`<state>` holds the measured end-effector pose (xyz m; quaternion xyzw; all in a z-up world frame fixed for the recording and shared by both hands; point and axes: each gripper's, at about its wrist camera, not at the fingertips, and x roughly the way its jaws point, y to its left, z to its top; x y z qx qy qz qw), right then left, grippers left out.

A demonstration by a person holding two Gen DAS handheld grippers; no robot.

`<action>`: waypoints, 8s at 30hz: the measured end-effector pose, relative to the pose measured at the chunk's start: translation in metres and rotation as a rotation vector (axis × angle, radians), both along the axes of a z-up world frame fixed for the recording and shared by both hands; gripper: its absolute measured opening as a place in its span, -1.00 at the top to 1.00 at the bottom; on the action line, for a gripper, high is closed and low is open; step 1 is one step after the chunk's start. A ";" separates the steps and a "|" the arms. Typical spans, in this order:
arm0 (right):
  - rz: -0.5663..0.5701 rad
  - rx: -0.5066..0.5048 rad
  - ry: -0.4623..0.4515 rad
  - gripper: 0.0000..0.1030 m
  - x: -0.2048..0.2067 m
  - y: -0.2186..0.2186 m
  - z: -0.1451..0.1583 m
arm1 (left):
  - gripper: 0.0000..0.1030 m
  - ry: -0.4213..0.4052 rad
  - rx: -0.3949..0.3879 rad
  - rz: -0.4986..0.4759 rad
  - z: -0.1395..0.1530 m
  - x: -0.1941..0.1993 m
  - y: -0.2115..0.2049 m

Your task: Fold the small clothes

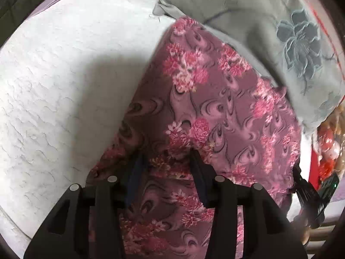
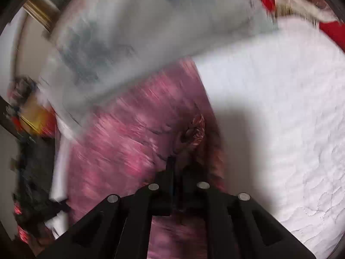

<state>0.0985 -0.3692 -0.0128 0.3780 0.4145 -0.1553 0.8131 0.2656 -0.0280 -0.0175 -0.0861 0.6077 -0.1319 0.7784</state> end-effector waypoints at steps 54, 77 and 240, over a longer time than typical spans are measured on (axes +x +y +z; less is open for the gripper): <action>0.319 0.309 -0.049 0.85 -0.290 0.111 0.007 | 0.93 0.251 -0.181 -0.206 0.015 -0.242 0.124; 0.255 0.239 -0.386 0.88 -0.171 0.073 0.093 | 0.94 0.118 -0.437 -0.017 0.057 -0.123 0.117; 0.923 -0.861 -0.049 -0.24 0.102 0.412 0.011 | -0.58 -0.074 0.077 -0.099 0.030 0.071 0.112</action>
